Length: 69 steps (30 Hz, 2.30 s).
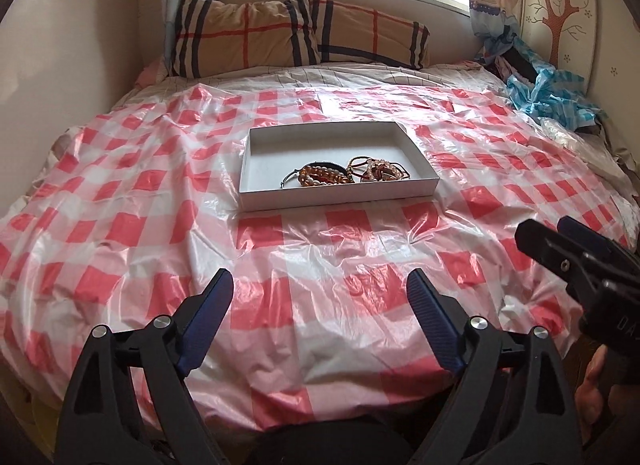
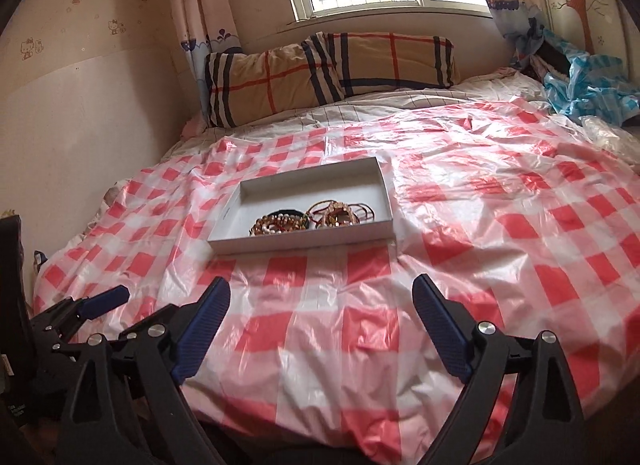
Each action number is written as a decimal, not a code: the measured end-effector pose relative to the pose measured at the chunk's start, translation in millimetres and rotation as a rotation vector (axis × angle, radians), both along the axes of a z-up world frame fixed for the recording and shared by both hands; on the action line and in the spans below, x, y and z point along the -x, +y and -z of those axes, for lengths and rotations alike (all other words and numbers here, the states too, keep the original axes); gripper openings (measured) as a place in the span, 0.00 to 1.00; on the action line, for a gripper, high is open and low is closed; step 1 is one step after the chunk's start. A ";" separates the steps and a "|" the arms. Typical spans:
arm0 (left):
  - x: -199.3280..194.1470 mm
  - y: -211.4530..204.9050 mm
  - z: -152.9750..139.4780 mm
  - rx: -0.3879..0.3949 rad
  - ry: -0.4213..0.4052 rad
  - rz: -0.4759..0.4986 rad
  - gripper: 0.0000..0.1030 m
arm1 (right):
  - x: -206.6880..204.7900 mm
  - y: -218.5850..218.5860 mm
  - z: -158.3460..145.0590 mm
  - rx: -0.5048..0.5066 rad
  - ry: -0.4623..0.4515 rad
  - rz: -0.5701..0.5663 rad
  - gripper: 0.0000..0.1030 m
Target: Organize jewelry
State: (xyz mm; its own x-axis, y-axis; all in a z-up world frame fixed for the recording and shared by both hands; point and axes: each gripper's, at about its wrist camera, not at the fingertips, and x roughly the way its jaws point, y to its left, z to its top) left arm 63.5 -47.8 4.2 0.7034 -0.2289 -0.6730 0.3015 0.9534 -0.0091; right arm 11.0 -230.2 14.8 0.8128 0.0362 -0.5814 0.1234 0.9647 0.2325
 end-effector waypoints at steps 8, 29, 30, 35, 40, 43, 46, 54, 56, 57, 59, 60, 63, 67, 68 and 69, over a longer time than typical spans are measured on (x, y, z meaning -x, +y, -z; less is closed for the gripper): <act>39.7 10.9 4.1 0.015 -0.021 -0.005 0.87 | 48.3 24.8 26.4 0.053 0.017 0.008 0.87; 56.0 28.7 7.2 0.017 -0.071 -0.055 0.92 | 66.2 25.6 23.5 0.093 -0.046 0.100 0.93; 56.6 29.4 7.2 0.019 -0.073 -0.057 0.92 | 66.7 26.5 23.1 0.099 -0.048 0.101 0.93; 58.5 32.8 5.8 0.023 -0.081 -0.060 0.93 | 66.7 33.4 23.1 0.149 -0.026 0.120 0.93; 58.1 34.8 5.5 0.030 -0.080 -0.068 0.93 | 73.4 38.3 20.4 0.176 -0.060 0.129 0.93; 58.5 35.5 5.3 0.027 -0.083 -0.073 0.93 | 74.9 39.7 19.5 0.179 -0.067 0.122 0.93; 58.4 35.9 4.9 0.028 -0.083 -0.077 0.93 | 71.2 37.1 22.0 0.151 -0.041 0.104 0.93; 58.8 36.8 4.5 0.012 -0.088 -0.078 0.93 | 72.8 34.5 21.9 0.145 -0.043 0.132 0.93; 59.7 37.1 2.8 0.010 -0.093 -0.084 0.93 | 73.1 34.7 21.5 0.154 -0.044 0.140 0.93; 60.4 38.3 1.5 0.009 -0.095 -0.089 0.93 | 72.9 35.5 21.4 0.161 -0.043 0.144 0.93; 62.4 40.2 0.1 0.013 -0.094 -0.096 0.93 | 72.2 37.0 21.1 0.173 -0.041 0.142 0.93; 62.7 40.5 0.2 0.014 -0.090 -0.098 0.93 | 72.2 38.1 21.1 0.180 -0.040 0.141 0.93; 63.6 38.6 0.3 0.008 -0.088 -0.100 0.93 | 73.1 40.8 21.1 0.194 -0.042 0.137 0.93; 63.4 33.1 2.1 -0.019 -0.080 -0.094 0.93 | 73.6 41.0 21.1 0.188 -0.042 0.139 0.93; 63.2 32.1 2.5 -0.024 -0.077 -0.091 0.93 | 73.8 40.9 21.0 0.185 -0.042 0.140 0.93; 63.3 31.6 2.7 -0.025 -0.077 -0.090 0.93 | 74.1 40.8 20.8 0.183 -0.042 0.141 0.93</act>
